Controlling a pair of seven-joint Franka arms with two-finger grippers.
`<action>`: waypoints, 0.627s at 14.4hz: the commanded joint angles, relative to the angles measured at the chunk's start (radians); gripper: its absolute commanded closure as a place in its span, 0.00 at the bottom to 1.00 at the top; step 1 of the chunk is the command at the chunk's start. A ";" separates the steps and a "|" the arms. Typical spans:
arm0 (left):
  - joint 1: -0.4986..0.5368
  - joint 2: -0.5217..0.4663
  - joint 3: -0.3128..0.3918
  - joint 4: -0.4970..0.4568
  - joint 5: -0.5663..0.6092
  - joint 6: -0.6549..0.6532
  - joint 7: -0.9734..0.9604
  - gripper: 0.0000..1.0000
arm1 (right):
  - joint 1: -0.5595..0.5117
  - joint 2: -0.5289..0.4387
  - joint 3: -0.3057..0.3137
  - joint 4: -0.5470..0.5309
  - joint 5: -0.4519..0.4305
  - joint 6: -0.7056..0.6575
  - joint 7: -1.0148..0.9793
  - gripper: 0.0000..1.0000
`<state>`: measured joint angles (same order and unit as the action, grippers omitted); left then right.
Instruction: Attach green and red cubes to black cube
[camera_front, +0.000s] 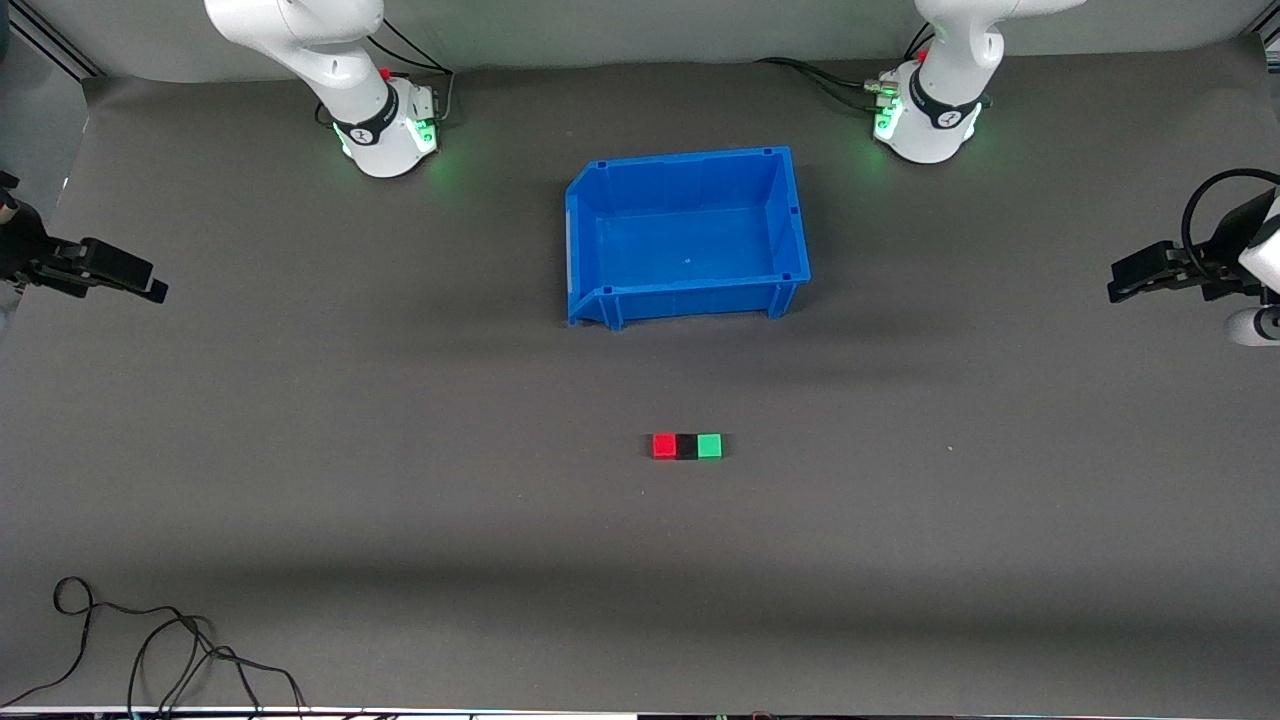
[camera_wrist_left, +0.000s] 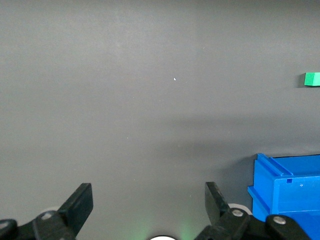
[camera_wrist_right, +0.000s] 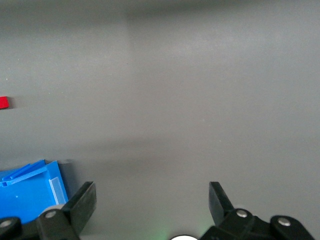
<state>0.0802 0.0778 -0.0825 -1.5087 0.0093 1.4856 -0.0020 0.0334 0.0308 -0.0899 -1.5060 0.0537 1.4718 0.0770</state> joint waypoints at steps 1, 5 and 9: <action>-0.010 0.002 0.007 0.008 0.000 0.002 0.027 0.00 | -0.016 -0.025 0.021 -0.036 -0.018 0.022 -0.023 0.00; -0.013 -0.033 0.009 -0.039 -0.002 0.062 0.001 0.00 | -0.016 -0.025 0.022 -0.034 -0.021 0.022 -0.022 0.00; -0.014 -0.064 0.009 -0.097 0.003 0.122 -0.039 0.00 | -0.016 -0.023 0.022 -0.033 -0.021 0.022 -0.022 0.00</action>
<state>0.0794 0.0631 -0.0826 -1.5497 0.0094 1.5772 -0.0180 0.0332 0.0298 -0.0843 -1.5162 0.0536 1.4756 0.0767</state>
